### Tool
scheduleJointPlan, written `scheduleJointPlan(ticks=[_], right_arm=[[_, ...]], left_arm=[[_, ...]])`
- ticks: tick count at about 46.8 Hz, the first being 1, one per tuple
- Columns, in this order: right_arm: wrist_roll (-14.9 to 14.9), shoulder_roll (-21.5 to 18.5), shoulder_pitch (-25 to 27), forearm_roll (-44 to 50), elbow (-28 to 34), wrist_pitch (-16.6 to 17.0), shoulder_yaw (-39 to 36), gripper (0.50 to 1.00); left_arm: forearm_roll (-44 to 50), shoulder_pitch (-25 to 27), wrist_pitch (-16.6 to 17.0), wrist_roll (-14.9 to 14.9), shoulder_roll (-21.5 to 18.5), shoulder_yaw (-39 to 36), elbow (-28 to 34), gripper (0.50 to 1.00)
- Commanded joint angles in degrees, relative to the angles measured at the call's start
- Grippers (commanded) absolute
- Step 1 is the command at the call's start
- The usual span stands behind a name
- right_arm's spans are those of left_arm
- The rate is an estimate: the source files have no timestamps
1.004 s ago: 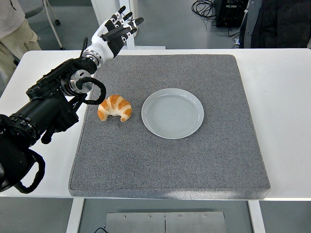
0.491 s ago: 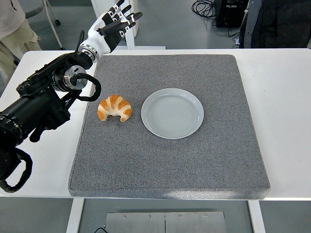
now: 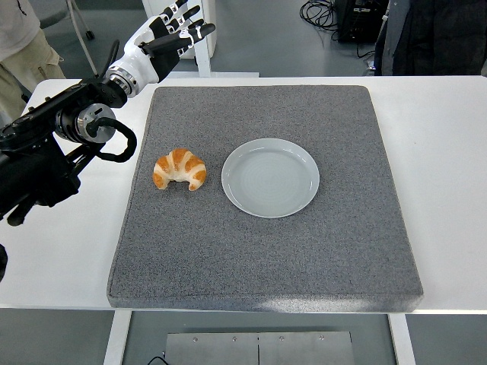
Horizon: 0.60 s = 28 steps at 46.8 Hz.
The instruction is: Place the bread on the plate
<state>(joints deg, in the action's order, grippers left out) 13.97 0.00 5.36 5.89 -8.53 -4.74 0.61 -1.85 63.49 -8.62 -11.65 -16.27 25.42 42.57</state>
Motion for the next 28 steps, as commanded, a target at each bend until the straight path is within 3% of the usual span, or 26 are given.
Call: scheduleJointPlan(ticks=[1, 15, 28], right_arm=[[0.0, 0.0, 0.0, 0.0, 0.0, -0.01, 0.0, 1.0], [0.0, 0.0, 0.0, 0.0, 0.0, -0.01, 0.0, 1.0], [0.0, 0.0, 0.0, 0.0, 0.0, 0.08, 0.0, 1.0]], left_arm=[[-1.58, -0.03, 0.62, -0.04, -2.44, -0.1, 3.38, 0.992], [-5.97, -1.17, 5.02, 0.14, -10.97, -0.19, 17.36, 0.992], [-15.03, -0.38, 5.02, 0.66, -20.02, -2.12, 29.4, 0.992]])
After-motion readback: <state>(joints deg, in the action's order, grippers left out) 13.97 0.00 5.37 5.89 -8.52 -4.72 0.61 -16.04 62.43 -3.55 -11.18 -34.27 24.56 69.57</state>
